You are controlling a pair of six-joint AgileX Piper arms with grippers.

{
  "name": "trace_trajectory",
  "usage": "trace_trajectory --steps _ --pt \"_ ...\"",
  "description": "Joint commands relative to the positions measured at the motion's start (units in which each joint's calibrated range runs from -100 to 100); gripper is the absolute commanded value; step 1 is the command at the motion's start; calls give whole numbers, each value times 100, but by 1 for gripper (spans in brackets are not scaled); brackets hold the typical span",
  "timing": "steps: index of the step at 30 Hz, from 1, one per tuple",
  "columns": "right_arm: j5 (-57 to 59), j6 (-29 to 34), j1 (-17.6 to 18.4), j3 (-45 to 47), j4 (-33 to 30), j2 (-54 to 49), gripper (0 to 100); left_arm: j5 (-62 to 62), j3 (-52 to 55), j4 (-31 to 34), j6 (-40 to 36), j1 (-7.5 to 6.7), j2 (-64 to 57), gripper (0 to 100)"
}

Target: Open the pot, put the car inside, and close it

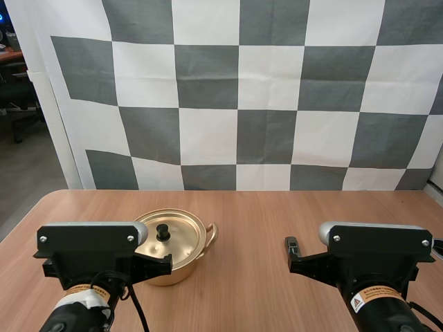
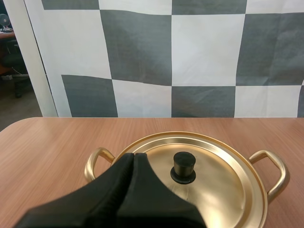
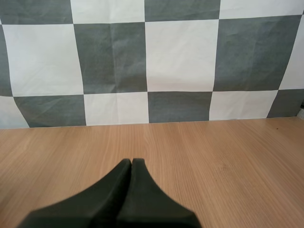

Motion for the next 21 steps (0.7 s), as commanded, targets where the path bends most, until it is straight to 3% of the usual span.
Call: trace_trajectory --steps 1,17,21 --pt "3 1 1 0 0 0 0 -10 0 0 1 -1 0 0" --pt "3 1 1 0 0 0 0 -10 0 0 1 -1 0 0" --pt "-18 1 1 0 272 0 0 -10 0 0 1 -1 0 0"
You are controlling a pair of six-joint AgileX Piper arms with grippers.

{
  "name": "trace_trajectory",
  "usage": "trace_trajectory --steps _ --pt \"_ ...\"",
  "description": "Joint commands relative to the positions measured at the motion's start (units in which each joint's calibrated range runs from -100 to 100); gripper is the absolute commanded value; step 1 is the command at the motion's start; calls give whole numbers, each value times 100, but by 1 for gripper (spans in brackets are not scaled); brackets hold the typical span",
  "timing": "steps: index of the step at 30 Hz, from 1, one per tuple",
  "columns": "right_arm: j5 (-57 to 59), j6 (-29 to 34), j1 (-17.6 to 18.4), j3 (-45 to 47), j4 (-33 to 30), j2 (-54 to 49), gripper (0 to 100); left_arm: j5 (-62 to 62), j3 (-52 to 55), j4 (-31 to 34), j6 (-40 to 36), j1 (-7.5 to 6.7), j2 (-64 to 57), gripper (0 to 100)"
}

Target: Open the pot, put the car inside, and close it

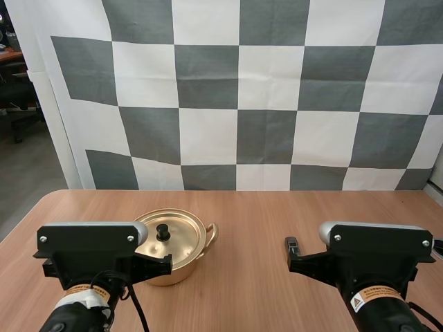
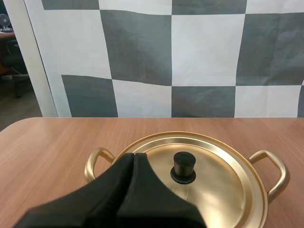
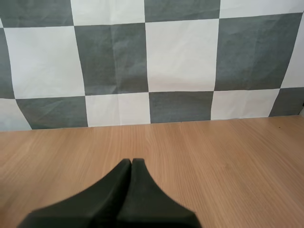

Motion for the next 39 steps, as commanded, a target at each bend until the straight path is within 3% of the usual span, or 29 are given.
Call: trace_trajectory --steps 1,13,18,20,25,27,31,39 --pt "-2 1 1 0 139 0 0 -10 0 0 1 -1 0 0" --pt "-52 1 1 0 938 0 0 -197 0 -309 1 -1 0 0" --pt "-929 1 1 0 1065 0 0 -197 0 -281 1 -1 0 0" --pt "-1592 1 1 0 674 0 0 -197 0 -281 1 -1 0 0" --pt "-3323 1 1 0 -924 0 0 -752 0 -1152 1 -1 0 0" --pt "-3861 1 1 0 -1415 0 0 -997 0 -1213 1 -1 0 0" --pt "-4771 1 1 0 -1474 0 0 -916 0 -1200 1 -1 0 0" --pt "-4757 1 1 0 -1474 0 0 -926 0 -1190 1 -1 0 0"
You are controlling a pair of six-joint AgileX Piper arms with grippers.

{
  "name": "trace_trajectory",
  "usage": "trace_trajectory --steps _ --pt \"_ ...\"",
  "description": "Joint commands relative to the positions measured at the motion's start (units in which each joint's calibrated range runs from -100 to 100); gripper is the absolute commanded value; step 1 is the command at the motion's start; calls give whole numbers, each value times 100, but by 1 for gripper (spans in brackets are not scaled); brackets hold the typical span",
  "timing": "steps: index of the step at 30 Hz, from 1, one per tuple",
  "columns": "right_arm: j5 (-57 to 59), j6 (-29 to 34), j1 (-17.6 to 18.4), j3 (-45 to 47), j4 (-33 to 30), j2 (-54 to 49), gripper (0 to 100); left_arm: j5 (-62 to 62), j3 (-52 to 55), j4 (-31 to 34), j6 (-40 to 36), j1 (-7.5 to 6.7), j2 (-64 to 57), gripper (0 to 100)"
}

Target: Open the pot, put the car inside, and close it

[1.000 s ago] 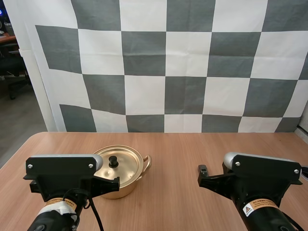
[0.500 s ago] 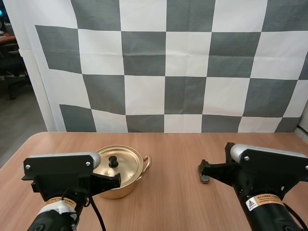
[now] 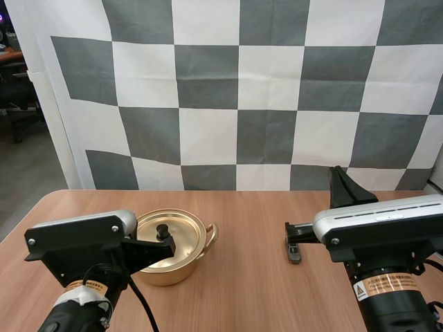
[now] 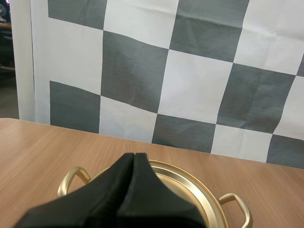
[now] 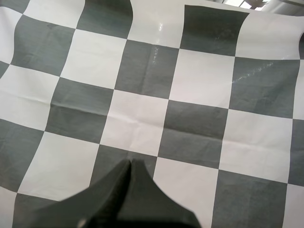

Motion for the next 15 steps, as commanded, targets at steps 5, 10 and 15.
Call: trace_trajectory --steps 5,10,15 --pt "25 1 1 0 1 0 0 0 0 12 1 -1 0 0" --pt "23 1 1 0 201 0 0 -164 0 12 1 -1 0 0" --pt "23 -234 1 0 283 0 0 -1733 0 1768 1128 -1 0 0"
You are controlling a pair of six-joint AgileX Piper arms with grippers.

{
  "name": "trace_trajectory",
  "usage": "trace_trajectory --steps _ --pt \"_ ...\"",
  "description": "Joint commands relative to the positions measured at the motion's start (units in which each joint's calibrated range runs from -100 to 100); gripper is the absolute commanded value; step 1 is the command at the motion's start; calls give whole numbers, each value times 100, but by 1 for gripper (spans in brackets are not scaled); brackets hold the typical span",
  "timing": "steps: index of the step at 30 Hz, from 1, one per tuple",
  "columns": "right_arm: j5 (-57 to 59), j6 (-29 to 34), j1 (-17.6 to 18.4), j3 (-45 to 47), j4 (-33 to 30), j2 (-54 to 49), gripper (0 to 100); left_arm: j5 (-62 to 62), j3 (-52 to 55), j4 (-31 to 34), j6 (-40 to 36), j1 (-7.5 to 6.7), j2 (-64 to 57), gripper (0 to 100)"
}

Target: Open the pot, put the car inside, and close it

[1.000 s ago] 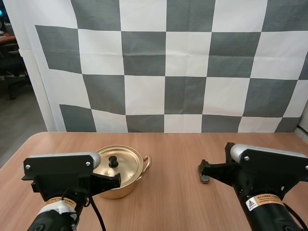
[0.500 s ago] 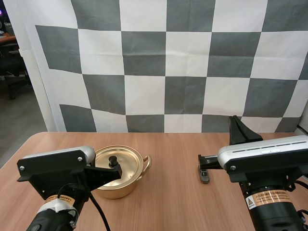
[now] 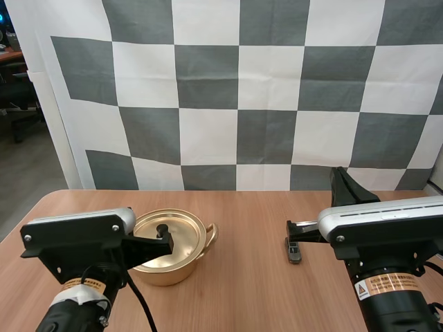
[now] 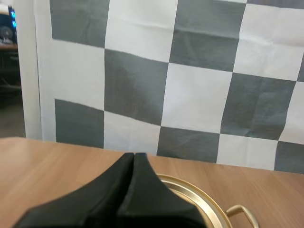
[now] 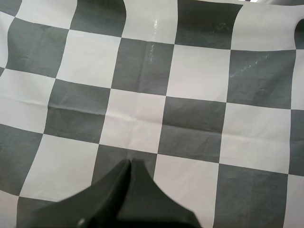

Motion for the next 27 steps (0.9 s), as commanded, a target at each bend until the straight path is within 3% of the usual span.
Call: trace_trajectory --steps 1,3,6,9,11,16,24,27 --pt "1 -319 1 0 1 0 0 -1407 0 1710 1000 -1 0 0" --pt "1 -441 1 0 1 0 0 -2133 0 1917 1087 -1 0 0" --pt "786 -428 1 -436 328 0 0 -1676 -552 1689 703 -1 0 0" --pt "2308 -428 1 -1268 1232 28 0 496 -1529 1113 198 -1 0 0" --pt "3048 -428 1 -1839 1401 302 0 1606 -2160 846 127 -1 165 0" --pt "5238 -624 1 -3472 1378 1458 0 3883 -4137 846 136 -1 1109 0" --pt "10194 -953 1 -6875 1439 3985 0 8533 -7780 774 159 -1 3437 0" --pt "11646 -963 1 -7536 1578 4583 0 8897 -8559 549 334 -1 4233 0"
